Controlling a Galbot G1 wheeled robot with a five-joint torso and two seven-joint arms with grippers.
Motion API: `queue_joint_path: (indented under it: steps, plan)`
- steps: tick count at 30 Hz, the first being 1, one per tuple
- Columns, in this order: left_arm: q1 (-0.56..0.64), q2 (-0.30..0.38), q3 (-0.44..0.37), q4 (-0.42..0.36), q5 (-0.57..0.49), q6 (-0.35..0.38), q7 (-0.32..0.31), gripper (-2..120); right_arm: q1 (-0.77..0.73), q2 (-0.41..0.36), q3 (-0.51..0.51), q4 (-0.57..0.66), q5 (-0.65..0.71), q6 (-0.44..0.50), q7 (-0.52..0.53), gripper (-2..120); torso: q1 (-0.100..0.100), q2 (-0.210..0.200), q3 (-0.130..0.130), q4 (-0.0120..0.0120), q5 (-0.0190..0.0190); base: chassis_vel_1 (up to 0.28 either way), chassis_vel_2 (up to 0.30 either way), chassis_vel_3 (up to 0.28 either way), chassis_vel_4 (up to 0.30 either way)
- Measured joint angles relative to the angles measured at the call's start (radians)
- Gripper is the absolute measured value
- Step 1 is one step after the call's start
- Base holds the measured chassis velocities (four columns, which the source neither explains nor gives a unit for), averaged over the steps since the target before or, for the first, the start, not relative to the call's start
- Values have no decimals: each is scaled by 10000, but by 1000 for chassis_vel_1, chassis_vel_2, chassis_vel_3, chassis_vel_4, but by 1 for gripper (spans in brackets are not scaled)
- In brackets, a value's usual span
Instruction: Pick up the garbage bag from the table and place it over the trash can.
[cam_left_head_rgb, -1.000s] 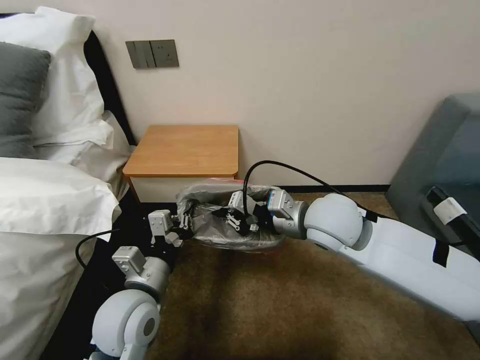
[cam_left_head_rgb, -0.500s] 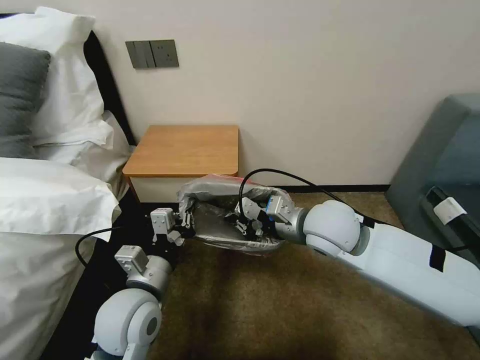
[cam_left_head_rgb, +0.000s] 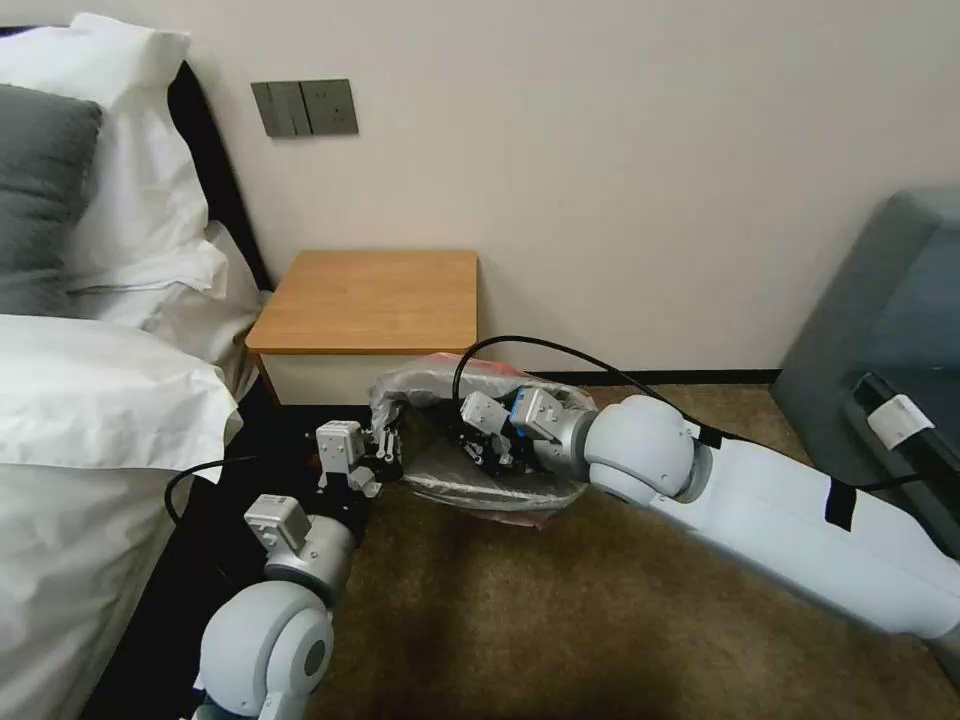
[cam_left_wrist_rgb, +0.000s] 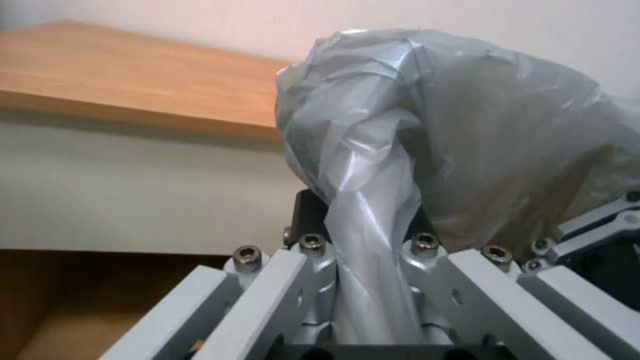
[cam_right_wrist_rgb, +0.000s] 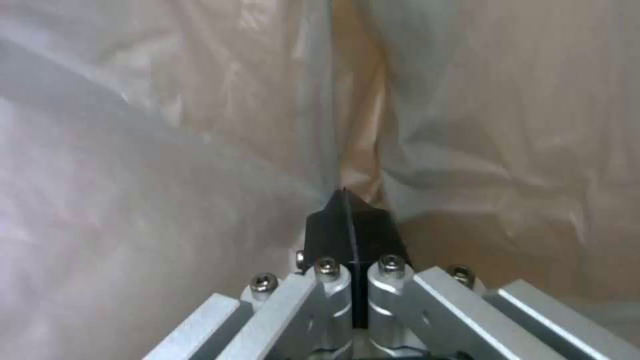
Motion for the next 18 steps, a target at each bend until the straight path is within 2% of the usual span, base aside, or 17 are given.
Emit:
queue_joint_path:
  steps: [18]
  plan:
    - [96,-121,35,-45,70,28,80,7,33,133,-433,-394,-1277,17,-368,0,0,0,0,0,0,0,0,0,0]
